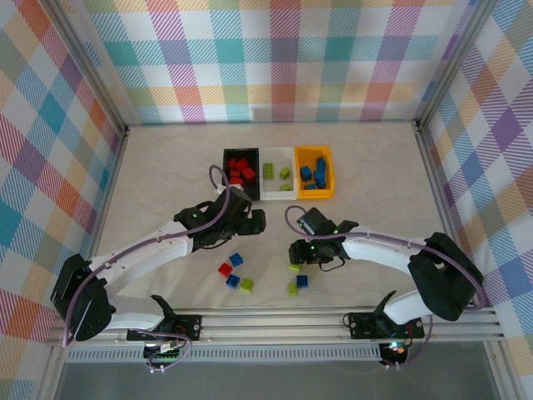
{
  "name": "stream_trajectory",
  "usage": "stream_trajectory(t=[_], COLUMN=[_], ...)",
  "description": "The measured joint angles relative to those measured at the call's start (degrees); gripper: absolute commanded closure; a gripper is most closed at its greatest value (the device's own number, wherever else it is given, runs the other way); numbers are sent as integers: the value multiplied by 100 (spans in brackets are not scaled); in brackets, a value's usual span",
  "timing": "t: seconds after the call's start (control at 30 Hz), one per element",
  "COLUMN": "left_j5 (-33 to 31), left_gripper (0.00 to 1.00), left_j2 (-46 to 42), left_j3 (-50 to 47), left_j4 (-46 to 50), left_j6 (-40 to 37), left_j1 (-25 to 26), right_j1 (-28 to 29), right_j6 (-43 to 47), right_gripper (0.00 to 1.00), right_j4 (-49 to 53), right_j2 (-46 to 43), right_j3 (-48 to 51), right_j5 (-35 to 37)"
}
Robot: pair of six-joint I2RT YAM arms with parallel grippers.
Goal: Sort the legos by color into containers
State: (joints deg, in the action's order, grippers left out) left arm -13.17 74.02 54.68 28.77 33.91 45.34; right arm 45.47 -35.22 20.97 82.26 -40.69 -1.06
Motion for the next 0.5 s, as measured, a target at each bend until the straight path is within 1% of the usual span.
stream_trajectory(t=[0.2,0.3,0.5], left_j5=[0,0,0], left_gripper=[0,0,0], left_j2=[0,0,0], left_j3=[-7,-7,-7], left_j4=[0,0,0], left_j6=[0,0,0], left_j1=[0,0,0], right_j1=[26,26,26], right_j6=[-13,-13,-11], right_gripper=[58,61,62], right_j4=[-79,-81,2], right_j2=[74,72,-11], right_j3=[-72,-90,-96], right_j5=[17,39,168])
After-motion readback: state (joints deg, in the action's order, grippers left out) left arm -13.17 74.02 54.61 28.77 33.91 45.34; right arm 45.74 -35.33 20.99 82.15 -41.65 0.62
